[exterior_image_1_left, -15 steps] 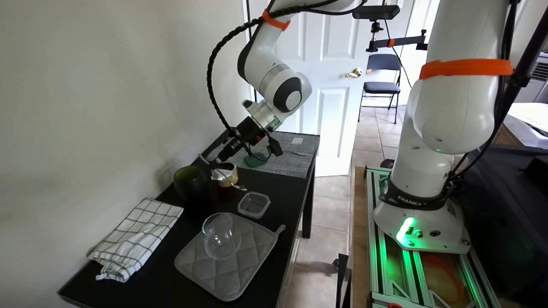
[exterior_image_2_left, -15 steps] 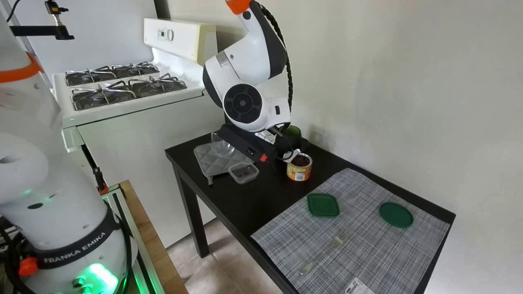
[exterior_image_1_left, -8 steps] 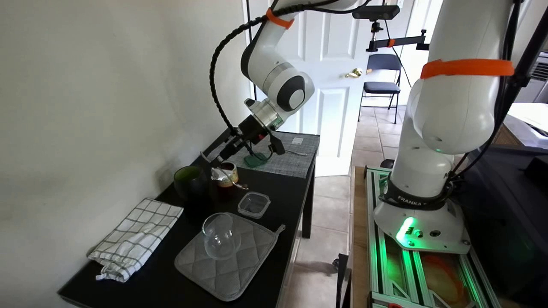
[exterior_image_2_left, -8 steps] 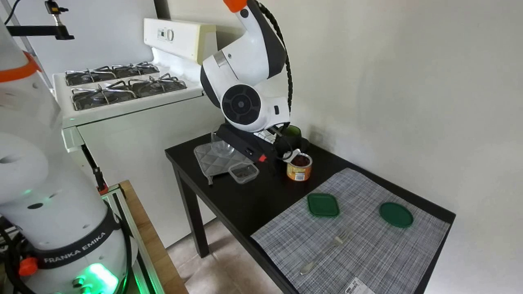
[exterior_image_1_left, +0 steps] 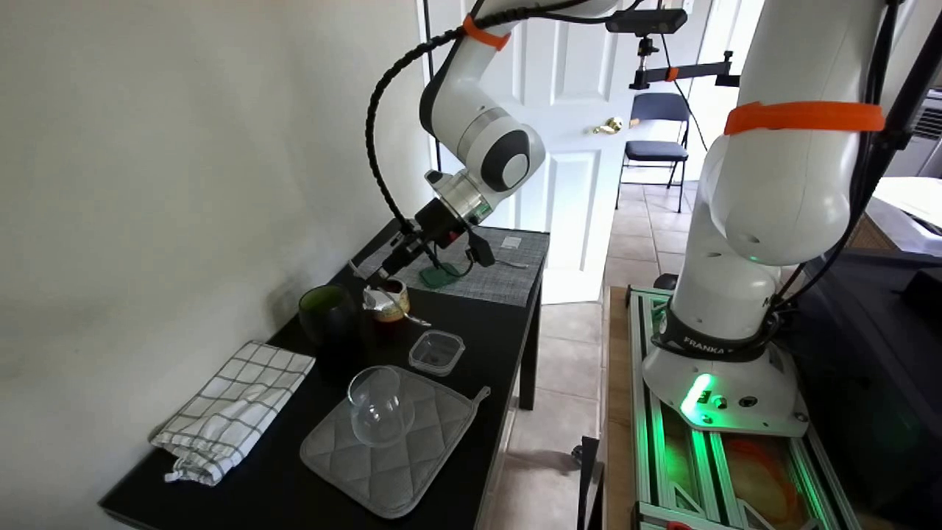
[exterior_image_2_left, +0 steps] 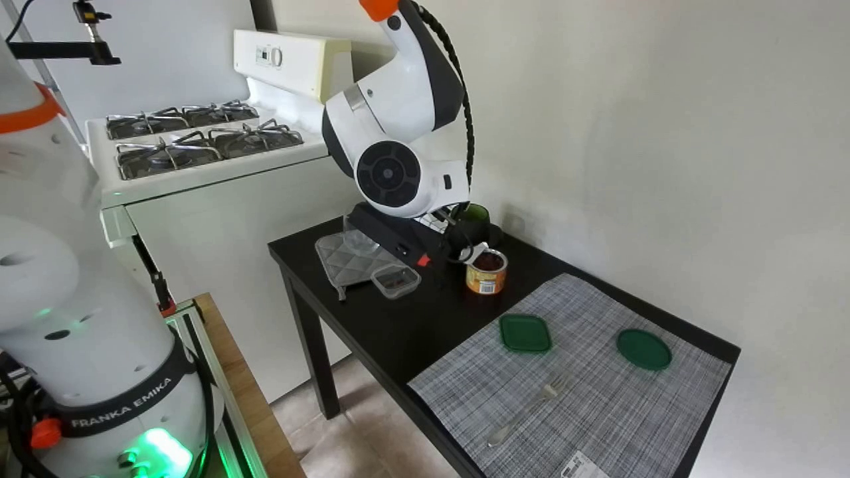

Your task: Pour the contents of the silver spoon into the small lunchbox

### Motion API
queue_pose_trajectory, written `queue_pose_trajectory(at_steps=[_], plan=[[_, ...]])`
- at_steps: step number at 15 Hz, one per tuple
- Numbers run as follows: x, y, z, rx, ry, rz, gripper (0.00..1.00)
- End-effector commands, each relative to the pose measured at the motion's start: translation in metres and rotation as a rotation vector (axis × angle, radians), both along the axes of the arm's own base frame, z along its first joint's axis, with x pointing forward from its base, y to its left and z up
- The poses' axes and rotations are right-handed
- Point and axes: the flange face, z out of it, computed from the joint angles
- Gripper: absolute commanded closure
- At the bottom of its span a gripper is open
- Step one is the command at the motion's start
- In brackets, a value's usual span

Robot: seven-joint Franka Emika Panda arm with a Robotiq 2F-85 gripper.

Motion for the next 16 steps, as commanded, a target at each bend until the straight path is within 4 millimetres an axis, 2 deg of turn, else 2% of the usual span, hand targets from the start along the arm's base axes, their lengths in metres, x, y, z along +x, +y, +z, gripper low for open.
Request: queue_pose_trajectory(at_steps=[1, 8, 16], plan=[[-0.009, -0.003, 0.006, -0.002, 0.017, -0.02, 0.97], [-0.011, -0.013, 0.015, -0.129, 0.079, -0.068, 0.97], [-0.02, -0.021, -0.003, -0.384, 0.239, -0.07, 0.97]])
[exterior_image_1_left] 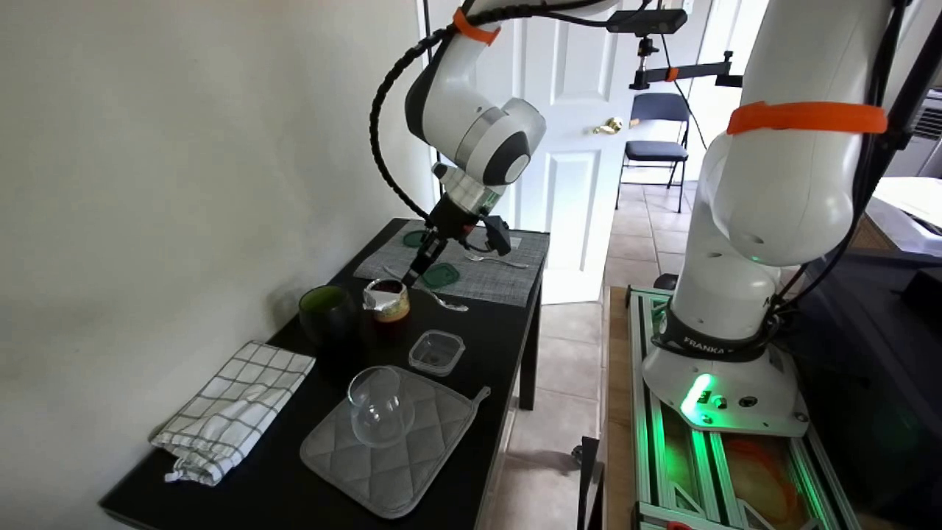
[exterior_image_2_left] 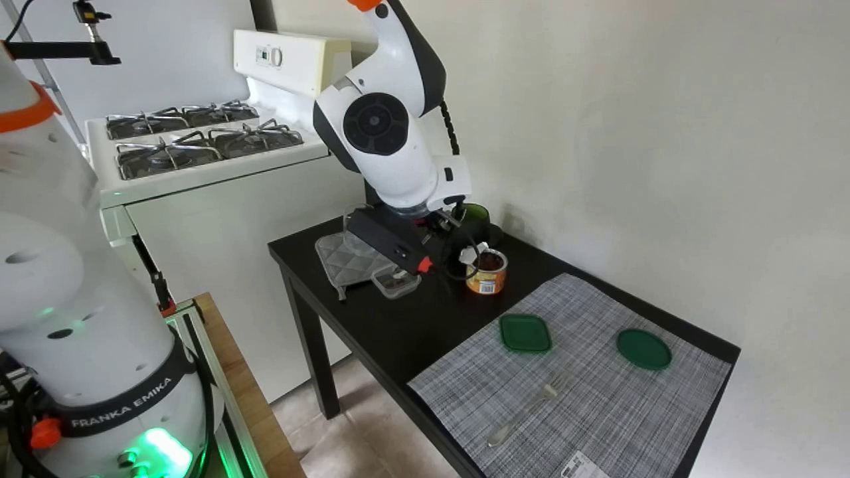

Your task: Pour the contents of the silver spoon into the small lunchbox

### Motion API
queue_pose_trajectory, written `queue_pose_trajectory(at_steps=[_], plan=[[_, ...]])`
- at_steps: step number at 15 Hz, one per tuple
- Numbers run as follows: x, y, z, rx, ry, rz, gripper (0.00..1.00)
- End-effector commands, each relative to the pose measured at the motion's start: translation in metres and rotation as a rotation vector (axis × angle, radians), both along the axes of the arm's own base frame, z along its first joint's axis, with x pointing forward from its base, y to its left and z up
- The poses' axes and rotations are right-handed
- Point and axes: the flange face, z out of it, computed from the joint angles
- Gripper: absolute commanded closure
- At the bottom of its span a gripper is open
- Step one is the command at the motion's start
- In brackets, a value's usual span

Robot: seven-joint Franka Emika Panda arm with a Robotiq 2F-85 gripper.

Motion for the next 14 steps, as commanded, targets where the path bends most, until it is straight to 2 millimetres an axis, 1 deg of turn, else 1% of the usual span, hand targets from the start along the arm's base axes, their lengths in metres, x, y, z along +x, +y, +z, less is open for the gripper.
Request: queue_pose_trajectory(at_steps=[1, 4, 7, 14], plan=[[-0.008, 0.002, -0.014, -0.105, 0.093, 0.01, 0.97], [-0.011, 0.0, -0.029, -0.163, 0.157, 0.028, 0.97], [-0.014, -0.002, -0.049, -0.202, 0.229, 0.056, 0.97], [-0.017, -0.011, -0.078, -0.278, 0.339, 0.062, 0.97]])
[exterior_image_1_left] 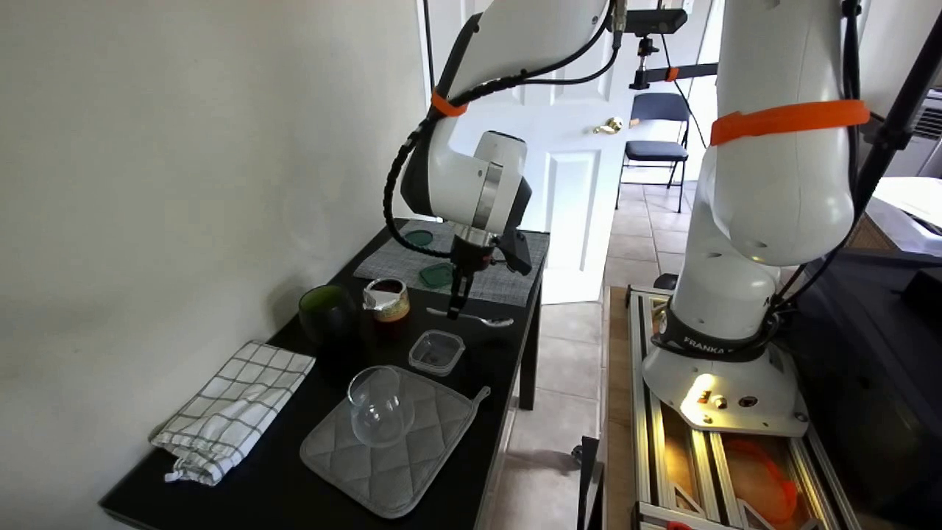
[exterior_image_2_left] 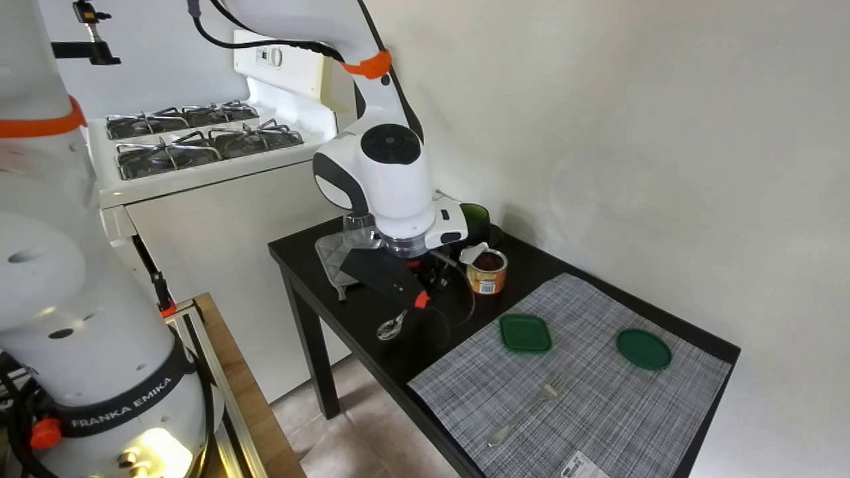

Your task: Pour the contents of the silver spoon into the small lunchbox

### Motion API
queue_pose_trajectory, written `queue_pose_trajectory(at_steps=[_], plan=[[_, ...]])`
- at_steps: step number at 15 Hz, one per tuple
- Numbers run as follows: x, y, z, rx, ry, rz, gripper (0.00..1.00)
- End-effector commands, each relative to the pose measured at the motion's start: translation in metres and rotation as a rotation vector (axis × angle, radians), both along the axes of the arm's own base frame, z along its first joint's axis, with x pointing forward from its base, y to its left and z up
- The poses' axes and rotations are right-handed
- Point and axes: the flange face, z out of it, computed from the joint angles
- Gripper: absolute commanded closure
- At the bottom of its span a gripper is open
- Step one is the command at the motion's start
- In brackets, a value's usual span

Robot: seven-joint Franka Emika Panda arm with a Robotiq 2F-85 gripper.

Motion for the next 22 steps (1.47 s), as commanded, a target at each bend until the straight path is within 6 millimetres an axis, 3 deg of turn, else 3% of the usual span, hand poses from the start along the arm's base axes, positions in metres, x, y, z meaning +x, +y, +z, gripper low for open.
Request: queue_pose_trajectory(at_steps=[1, 8, 9, 10, 19, 22], plan=[[-0.001, -0.002, -0.015, -0.045, 0.057, -0.009, 0.97], [0.002, -0.012, -0.028, -0.07, 0.108, 0.021, 0.97], [0.003, -0.014, -0.027, -0.07, 0.111, 0.022, 0.64], [0.004, -0.015, -0.027, -0.077, 0.112, 0.021, 0.64], [0.006, -0.022, -0.008, -0.11, 0.098, 0.013, 0.0], [0.006, -0.025, 0.002, -0.123, 0.097, 0.021, 0.0]])
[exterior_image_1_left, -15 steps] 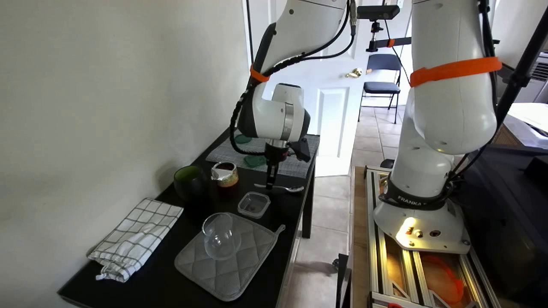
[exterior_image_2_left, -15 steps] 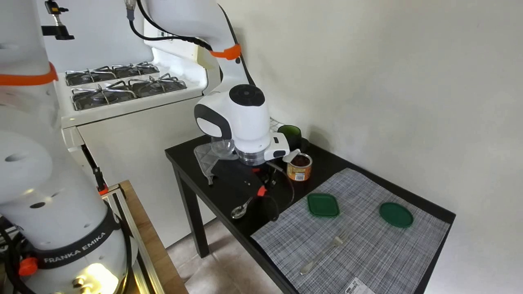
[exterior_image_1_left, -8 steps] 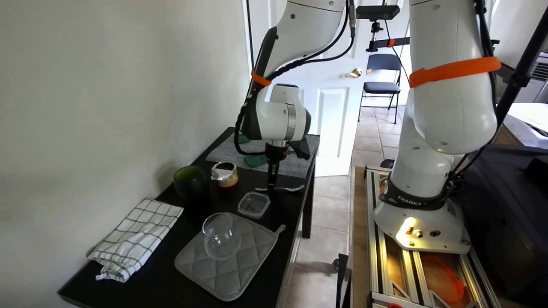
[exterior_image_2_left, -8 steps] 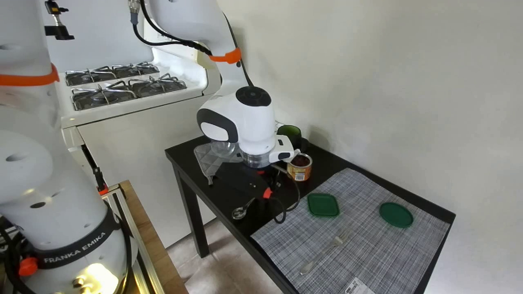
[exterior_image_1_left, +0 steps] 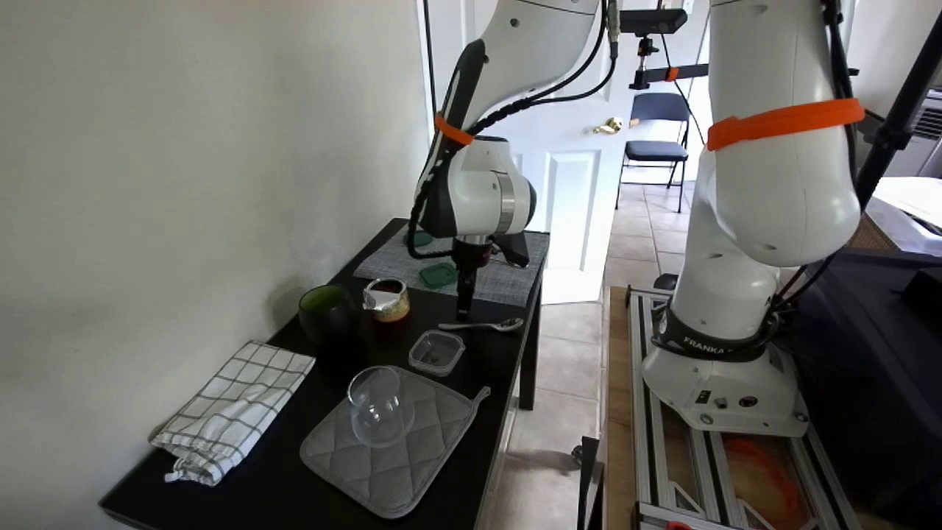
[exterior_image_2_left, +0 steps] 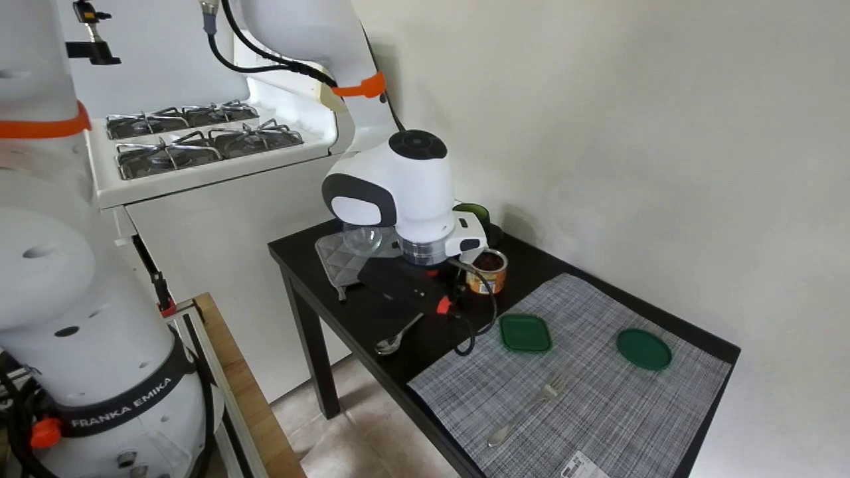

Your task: Pour the contents of the silver spoon into the small lunchbox

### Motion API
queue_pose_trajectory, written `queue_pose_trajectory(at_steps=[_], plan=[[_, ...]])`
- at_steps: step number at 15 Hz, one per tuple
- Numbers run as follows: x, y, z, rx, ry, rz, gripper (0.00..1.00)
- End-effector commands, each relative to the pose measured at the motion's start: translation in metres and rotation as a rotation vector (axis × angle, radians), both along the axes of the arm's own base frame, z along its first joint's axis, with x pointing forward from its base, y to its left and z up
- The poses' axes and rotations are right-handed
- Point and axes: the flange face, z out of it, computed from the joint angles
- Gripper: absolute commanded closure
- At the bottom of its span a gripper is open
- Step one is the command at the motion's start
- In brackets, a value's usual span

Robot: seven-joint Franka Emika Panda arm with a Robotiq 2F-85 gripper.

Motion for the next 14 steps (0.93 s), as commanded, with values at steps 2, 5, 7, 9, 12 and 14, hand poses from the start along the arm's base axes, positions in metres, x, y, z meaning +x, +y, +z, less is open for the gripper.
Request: queue_pose_trajectory(at_steps=[2, 5, 7, 9, 12, 14], plan=[[-0.006, -0.002, 0.022, -0.029, 0.006, 0.01, 0.0], [-0.003, -0.003, 0.036, -0.039, 0.02, 0.025, 0.0], [0.002, -0.005, 0.052, -0.051, 0.021, 0.031, 0.0], [0.007, -0.003, 0.073, -0.049, 0.029, 0.022, 0.0], [0.009, 0.007, 0.106, -0.033, 0.051, 0.004, 0.0], [0.01, 0.014, 0.126, -0.02, 0.06, -0.006, 0.0]])
